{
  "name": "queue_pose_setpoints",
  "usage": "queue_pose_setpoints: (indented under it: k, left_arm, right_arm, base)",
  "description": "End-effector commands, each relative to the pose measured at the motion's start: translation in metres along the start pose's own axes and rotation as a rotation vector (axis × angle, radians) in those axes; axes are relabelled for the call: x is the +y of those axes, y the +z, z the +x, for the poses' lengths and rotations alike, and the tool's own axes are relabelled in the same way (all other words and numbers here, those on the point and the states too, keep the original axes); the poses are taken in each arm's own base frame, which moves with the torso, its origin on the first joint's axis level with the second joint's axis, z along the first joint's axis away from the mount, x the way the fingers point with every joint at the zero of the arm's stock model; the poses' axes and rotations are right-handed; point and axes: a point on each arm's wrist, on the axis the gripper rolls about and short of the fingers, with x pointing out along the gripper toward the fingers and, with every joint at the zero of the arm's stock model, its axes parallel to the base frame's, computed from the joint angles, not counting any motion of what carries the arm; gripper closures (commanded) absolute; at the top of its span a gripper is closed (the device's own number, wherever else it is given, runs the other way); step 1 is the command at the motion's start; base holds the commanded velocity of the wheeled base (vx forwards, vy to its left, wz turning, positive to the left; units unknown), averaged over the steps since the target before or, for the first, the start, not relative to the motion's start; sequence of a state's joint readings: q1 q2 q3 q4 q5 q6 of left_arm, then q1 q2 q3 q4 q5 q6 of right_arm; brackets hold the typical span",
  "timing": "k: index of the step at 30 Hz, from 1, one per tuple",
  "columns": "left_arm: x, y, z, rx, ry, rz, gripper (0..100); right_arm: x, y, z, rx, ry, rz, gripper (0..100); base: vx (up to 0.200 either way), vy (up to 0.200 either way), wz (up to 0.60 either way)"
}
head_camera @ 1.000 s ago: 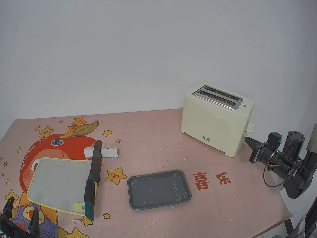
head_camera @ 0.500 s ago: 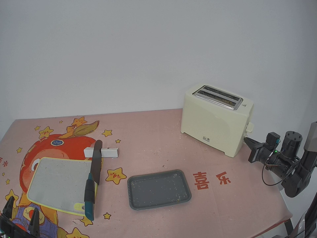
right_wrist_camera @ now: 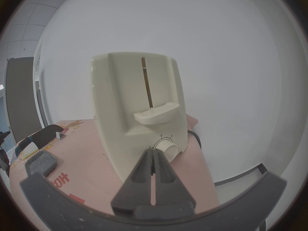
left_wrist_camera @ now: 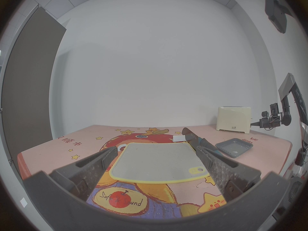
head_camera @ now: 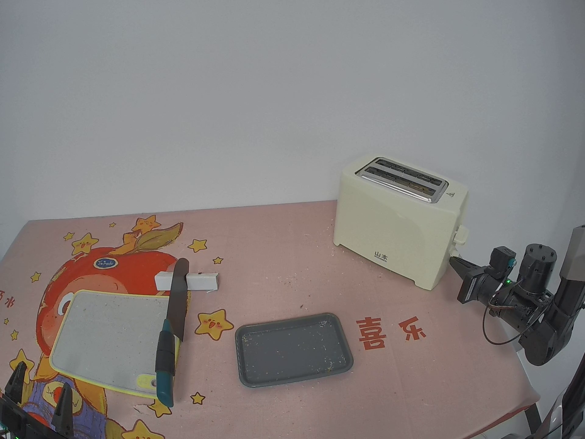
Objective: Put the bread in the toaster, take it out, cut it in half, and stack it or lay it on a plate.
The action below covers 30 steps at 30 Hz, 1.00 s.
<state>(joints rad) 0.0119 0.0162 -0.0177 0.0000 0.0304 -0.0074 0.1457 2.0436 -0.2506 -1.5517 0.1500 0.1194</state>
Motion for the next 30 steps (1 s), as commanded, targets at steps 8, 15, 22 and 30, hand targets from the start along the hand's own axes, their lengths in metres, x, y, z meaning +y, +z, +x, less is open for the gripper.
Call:
queue_pose_setpoints:
  k: [8,15,22,30]
  left_arm:
    - [0.0000,-0.0051,0.0008,0.011,0.001,0.000,0]
    - [0.0000,-0.0051,0.0008,0.011,0.001,0.000,0]
    - [0.0000,-0.0051,0.0008,0.011,0.001,0.000,0]
    - [0.0000,-0.0051,0.0008,0.011,0.001,0.000,0]
  right_arm:
    - [0.0007,-0.0025,-0.0013,0.009,0.002,0.001,100]
    - [0.0000,-0.0025,-0.0017,0.009,-0.001,0.002,100]
    - [0.0000,-0.0027,-0.0017,0.010,0.001,0.002,100]
    - [-0.0008,-0.0052,-0.0010,0.021,-0.002,0.004,100]
  base:
    - [0.000,0.000,0.00]
    - [0.000,0.000,0.00]
    - [0.000,0.000,0.00]
    - [0.000,0.000,0.00]
